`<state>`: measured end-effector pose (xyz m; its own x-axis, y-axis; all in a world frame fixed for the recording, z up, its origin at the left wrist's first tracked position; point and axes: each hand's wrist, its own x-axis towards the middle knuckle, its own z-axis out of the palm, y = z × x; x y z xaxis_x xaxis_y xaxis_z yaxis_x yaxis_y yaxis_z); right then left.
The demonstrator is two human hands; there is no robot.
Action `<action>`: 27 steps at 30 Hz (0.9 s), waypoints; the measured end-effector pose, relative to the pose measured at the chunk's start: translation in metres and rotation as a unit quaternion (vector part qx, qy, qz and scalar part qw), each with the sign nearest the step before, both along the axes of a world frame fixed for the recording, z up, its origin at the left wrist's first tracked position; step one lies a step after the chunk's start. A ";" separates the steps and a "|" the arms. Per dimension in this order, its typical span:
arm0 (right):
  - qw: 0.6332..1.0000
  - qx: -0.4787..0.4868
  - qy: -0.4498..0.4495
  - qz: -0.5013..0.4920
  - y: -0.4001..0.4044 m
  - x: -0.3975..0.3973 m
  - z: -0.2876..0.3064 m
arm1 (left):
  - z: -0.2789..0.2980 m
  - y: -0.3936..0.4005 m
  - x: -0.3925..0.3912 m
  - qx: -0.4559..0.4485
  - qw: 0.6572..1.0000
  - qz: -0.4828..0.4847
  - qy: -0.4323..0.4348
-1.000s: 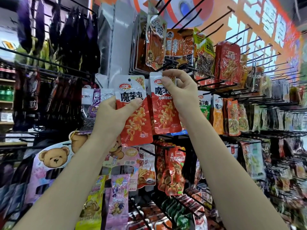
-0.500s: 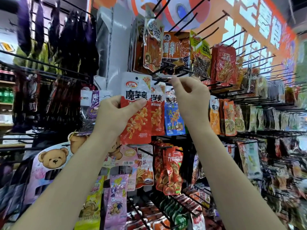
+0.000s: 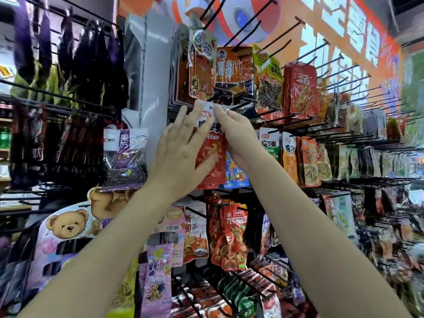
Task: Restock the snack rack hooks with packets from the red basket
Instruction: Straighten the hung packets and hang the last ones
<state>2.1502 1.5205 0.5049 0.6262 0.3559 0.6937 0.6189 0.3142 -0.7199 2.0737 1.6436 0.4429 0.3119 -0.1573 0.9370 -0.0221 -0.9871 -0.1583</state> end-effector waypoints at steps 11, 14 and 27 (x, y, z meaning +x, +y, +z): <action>0.997 0.034 0.060 0.045 0.001 0.010 0.005 | -0.002 -0.003 0.007 0.009 0.999 -0.050 0.014; 0.996 0.044 0.060 0.043 0.001 0.010 0.008 | -0.001 -0.007 0.011 0.017 0.998 -0.060 0.008; 0.977 -0.015 -0.101 -0.188 0.004 0.005 0.005 | -0.010 0.003 0.015 0.004 0.999 -0.025 0.024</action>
<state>2.1556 1.5240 0.5102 0.5678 0.1495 0.8095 0.8169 0.0183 -0.5764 2.0889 1.6462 0.4329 0.3474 -0.1812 0.9201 -0.0782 -0.9833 -0.1641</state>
